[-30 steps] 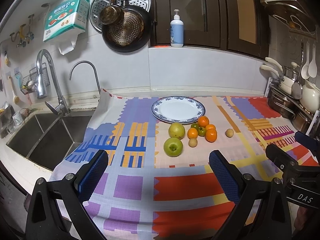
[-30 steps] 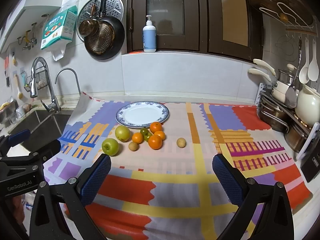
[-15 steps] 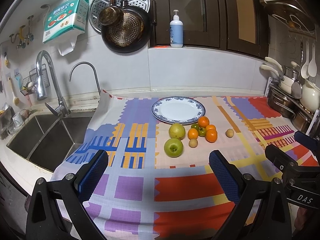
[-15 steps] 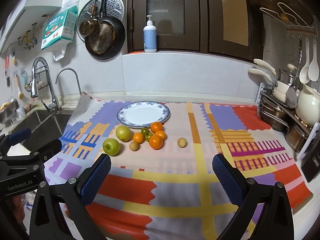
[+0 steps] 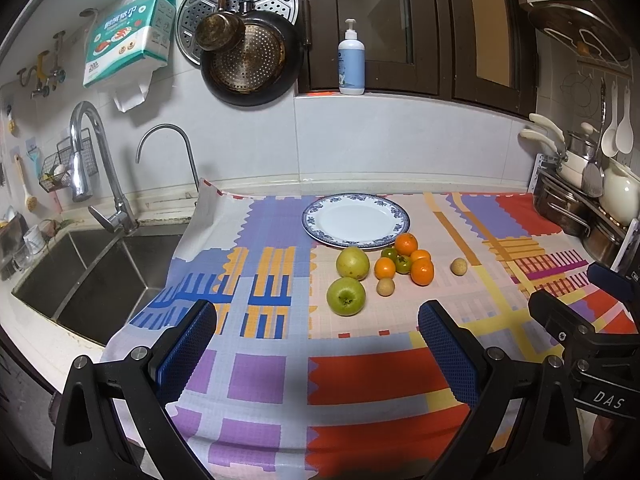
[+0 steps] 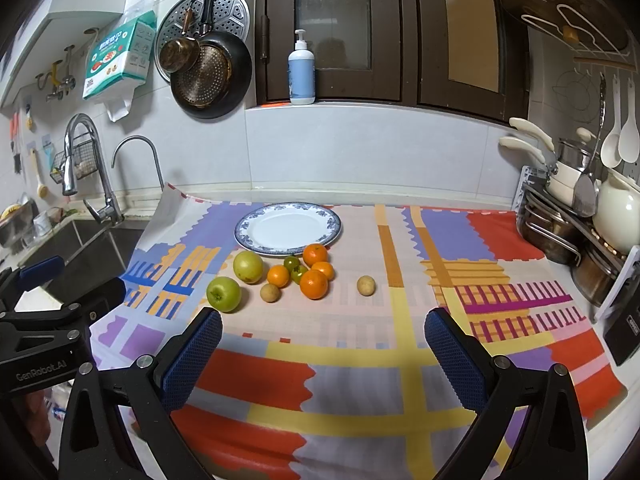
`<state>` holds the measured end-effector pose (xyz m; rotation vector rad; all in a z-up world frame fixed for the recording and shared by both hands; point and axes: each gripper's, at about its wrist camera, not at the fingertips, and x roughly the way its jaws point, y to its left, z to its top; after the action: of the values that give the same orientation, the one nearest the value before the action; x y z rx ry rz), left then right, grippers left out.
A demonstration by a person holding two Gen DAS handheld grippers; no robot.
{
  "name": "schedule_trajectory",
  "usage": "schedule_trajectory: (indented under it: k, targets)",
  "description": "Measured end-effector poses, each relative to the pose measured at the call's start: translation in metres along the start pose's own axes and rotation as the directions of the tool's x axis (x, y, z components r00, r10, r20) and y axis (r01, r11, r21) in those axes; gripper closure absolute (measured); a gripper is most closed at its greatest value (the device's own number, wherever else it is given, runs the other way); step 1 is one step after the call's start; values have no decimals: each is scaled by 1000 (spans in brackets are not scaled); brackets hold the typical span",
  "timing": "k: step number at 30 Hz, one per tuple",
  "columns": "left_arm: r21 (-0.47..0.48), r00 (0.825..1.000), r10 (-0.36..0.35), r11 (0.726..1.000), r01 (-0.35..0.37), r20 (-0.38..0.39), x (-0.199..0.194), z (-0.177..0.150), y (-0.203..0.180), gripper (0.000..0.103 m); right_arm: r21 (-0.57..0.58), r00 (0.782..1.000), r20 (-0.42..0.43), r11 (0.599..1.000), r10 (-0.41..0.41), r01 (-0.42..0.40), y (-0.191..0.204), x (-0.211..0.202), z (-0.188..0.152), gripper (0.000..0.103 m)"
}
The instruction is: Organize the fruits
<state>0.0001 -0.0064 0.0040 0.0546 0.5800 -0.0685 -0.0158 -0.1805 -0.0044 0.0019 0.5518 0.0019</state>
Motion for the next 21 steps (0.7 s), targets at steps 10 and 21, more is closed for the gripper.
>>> schedule_trajectory:
  k: [10, 21]
  targets:
    - [4, 1000, -3, 1000, 3, 2, 3, 2, 0, 0, 1, 1000, 2, 1000, 1, -1, 2, -1, -1, 1]
    - [7, 1000, -7, 1000, 7, 8, 4, 5, -2, 0, 3, 1000, 1, 1000, 1, -1, 1, 1, 1, 1]
